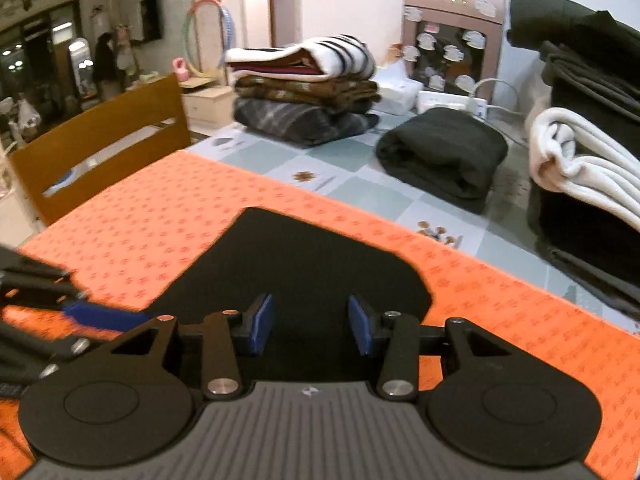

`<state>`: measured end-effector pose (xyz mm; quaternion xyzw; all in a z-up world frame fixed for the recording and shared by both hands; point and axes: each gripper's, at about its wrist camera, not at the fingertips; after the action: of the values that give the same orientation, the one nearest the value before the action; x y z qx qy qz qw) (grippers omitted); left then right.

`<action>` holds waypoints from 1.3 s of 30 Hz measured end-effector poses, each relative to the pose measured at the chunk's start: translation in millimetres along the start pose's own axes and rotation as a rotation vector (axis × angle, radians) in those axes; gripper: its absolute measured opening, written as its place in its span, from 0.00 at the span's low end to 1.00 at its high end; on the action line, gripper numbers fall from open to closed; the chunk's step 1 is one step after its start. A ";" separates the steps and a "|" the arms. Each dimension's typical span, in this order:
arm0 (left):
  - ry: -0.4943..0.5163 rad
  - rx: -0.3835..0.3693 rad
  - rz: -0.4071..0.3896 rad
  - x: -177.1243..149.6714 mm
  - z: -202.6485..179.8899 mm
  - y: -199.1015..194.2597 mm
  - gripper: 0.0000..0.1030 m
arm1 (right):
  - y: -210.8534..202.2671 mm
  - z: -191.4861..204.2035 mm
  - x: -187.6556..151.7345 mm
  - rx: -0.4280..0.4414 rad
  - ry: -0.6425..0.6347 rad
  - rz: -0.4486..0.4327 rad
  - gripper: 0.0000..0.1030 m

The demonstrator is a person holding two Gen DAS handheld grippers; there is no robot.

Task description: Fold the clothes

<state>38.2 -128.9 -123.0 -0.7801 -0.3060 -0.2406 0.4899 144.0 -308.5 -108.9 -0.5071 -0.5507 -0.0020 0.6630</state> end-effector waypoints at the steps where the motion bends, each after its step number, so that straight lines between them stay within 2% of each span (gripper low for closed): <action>1: 0.002 0.002 0.013 -3.8 -1.4 3.4 0.27 | 5.4 -4.4 1.2 0.003 0.011 0.009 0.47; 6: 0.003 0.007 0.018 -15.7 -0.8 9.0 0.28 | 25.8 -5.8 0.0 0.019 0.009 0.069 0.47; 7: -0.001 0.002 0.013 -15.1 -0.4 7.2 0.31 | 27.2 -4.3 1.1 0.015 0.004 0.077 0.47; 9: -0.014 -0.002 -0.002 -13.5 0.2 -0.4 0.36 | 22.6 0.1 11.9 0.019 -0.010 0.058 0.47; 13: -0.048 0.015 -0.051 -14.0 -3.7 -23.3 0.38 | 19.7 13.0 40.8 0.049 -0.069 0.016 0.47; 16: -0.097 0.043 -0.084 -19.9 -9.1 -40.8 0.39 | 33.3 23.4 58.0 0.079 -0.109 0.015 0.46; 17: -0.115 0.058 -0.094 -23.8 -10.1 -46.3 0.40 | 39.7 26.5 61.8 0.088 -0.113 0.021 0.45; 19: -0.152 0.088 -0.114 -31.9 -11.9 -57.3 0.41 | 53.0 33.0 68.6 0.112 -0.122 0.034 0.24; 22: -0.192 0.102 -0.139 -45.0 -4.1 -71.8 0.42 | 76.8 44.7 72.5 0.100 -0.161 0.067 0.19; 26: -0.177 0.108 -0.141 -60.2 24.7 -84.6 0.43 | 98.5 53.4 69.5 0.067 -0.171 0.097 0.19; 32: -0.177 0.062 -0.077 -44.1 77.3 -104.4 0.46 | 69.5 57.6 77.6 0.002 -0.128 0.130 0.23; 34: -0.154 0.057 -0.055 -30.5 89.5 -110.3 0.46 | 53.3 59.4 80.3 -0.023 -0.109 0.143 0.27; 39: -0.142 0.054 -0.014 -0.9 103.7 -131.4 0.51 | 2.9 66.9 70.3 -0.041 -0.017 0.177 0.30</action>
<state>-48.3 9.1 -84.5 -0.7796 -0.3520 -0.1799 0.4859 124.6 -222.9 -67.4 -0.5671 -0.5093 0.0497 0.6453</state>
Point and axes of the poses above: each gripper's, at about its wrist camera, not at the fingertips, and y roughly the way its jaws point, z to its left, x to its top, and after that the axes turned 13 degrees about -y, right-handed
